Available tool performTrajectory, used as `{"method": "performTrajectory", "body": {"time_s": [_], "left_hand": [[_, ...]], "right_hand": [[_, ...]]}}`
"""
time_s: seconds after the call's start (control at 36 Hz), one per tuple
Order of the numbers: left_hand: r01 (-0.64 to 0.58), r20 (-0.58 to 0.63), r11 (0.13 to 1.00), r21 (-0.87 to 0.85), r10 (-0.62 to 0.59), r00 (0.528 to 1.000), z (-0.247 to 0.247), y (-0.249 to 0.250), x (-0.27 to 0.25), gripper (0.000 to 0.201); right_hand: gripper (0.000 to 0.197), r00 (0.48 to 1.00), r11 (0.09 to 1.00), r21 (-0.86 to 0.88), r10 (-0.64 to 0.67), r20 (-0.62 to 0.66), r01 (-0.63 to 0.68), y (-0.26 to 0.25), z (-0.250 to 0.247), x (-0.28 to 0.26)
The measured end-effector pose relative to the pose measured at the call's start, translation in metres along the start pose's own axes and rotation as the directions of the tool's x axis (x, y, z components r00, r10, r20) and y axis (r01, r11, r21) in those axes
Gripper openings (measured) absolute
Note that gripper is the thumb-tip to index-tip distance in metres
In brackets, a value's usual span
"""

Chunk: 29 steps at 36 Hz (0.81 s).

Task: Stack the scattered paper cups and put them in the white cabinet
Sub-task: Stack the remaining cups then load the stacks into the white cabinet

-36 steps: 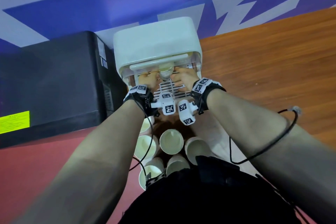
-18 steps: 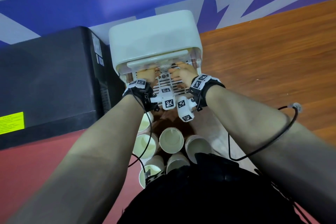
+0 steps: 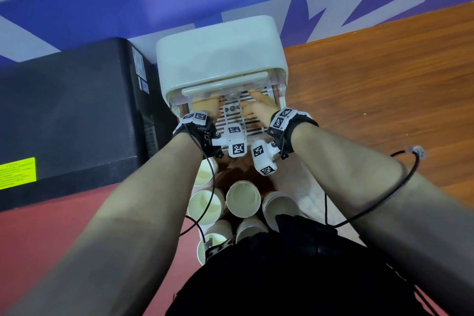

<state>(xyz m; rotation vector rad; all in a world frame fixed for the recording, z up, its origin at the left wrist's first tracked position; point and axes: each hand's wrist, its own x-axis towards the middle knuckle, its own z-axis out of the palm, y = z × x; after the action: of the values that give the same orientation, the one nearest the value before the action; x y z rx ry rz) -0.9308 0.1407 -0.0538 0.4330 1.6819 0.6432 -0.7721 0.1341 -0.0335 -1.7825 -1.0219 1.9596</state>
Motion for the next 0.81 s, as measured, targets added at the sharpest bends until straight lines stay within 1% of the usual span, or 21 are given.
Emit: {"method": "performTrajectory", "body": {"time_s": [0.06, 0.08, 0.11, 0.14, 0.19, 0.22, 0.28, 0.36, 0.42, 0.47, 0.53, 0.61, 0.64, 0.72, 0.81], "left_hand": [[-0.027, -0.013, 0.999, 0.021, 0.027, 1.000, -0.002, 0.002, -0.001, 0.044], [-0.072, -0.006, 0.994, 0.080, 0.072, 0.997, -0.003, 0.002, -0.003, 0.046], [-0.137, 0.014, 0.973, 0.189, 0.136, 0.991, -0.004, 0.002, -0.007, 0.049], [-0.150, 0.011, 0.961, 0.231, 0.152, 0.988, -0.006, 0.002, -0.009, 0.050], [-0.178, -0.048, 0.960, 0.217, 0.193, 0.980, -0.003, -0.002, -0.017, 0.046], [-0.195, -0.098, 0.960, 0.200, 0.217, 0.971, -0.003, -0.007, -0.017, 0.042], [-0.219, -0.116, 0.940, 0.263, 0.256, 0.960, -0.001, -0.008, -0.032, 0.037], [-0.324, -0.080, 0.863, 0.387, 0.382, 0.921, -0.004, -0.015, -0.059, 0.028], [-0.363, -0.042, 0.794, 0.488, 0.437, 0.899, -0.008, -0.020, -0.079, 0.022], [-0.378, -0.016, 0.743, 0.552, 0.463, 0.886, -0.013, -0.026, -0.095, 0.024], [-0.406, 0.007, 0.702, 0.585, 0.497, 0.868, -0.017, -0.031, -0.112, 0.026], [-0.431, 0.033, 0.659, 0.616, 0.526, 0.850, -0.020, -0.040, -0.132, 0.026], [-0.434, 0.048, 0.651, 0.623, 0.522, 0.852, -0.021, -0.042, -0.138, 0.029], [-0.421, 0.092, 0.639, 0.644, 0.482, 0.871, -0.021, -0.051, -0.156, 0.037], [-0.408, 0.129, 0.600, 0.688, 0.452, 0.883, -0.021, -0.063, -0.167, 0.028]], "right_hand": [[0.090, 1.000, 1.000, -0.027, 0.001, 0.028, 0.000, 0.000, 0.000, -0.006], [0.087, 0.999, 0.999, -0.034, -0.002, 0.033, 0.003, 0.002, -0.001, -0.008], [0.086, 0.999, 0.999, -0.046, -0.006, 0.047, 0.008, 0.000, -0.001, -0.011], [0.087, 0.998, 0.998, -0.065, -0.008, 0.055, 0.011, -0.002, -0.001, -0.015], [0.088, 0.998, 0.993, -0.114, -0.022, 0.055, 0.029, -0.007, 0.000, -0.027], [0.085, 0.999, 0.991, -0.127, -0.028, 0.040, 0.033, -0.007, 0.000, -0.030], [0.079, 0.999, 0.988, -0.147, -0.039, 0.020, 0.042, -0.009, -0.001, -0.042], [0.064, 0.998, 0.974, -0.222, -0.051, 0.021, 0.054, -0.013, 0.000, -0.063], [0.048, 0.998, 0.967, -0.248, -0.056, -0.011, 0.051, -0.013, -0.001, -0.078], [0.035, 0.994, 0.957, -0.277, -0.101, -0.039, 0.086, -0.010, -0.002, -0.093], [0.032, 0.990, 0.942, -0.313, -0.137, -0.034, 0.120, -0.005, -0.002, -0.107], [0.029, 0.990, 0.922, -0.365, -0.142, -0.017, 0.126, 0.003, -0.002, -0.123], [0.027, 0.990, 0.919, -0.373, -0.141, -0.014, 0.126, 0.008, -0.003, -0.126], [0.032, 0.990, 0.920, -0.372, -0.143, -0.023, 0.124, 0.022, -0.002, -0.142], [0.032, 0.993, 0.895, -0.435, -0.115, -0.012, 0.099, 0.034, -0.002, -0.158]]}}
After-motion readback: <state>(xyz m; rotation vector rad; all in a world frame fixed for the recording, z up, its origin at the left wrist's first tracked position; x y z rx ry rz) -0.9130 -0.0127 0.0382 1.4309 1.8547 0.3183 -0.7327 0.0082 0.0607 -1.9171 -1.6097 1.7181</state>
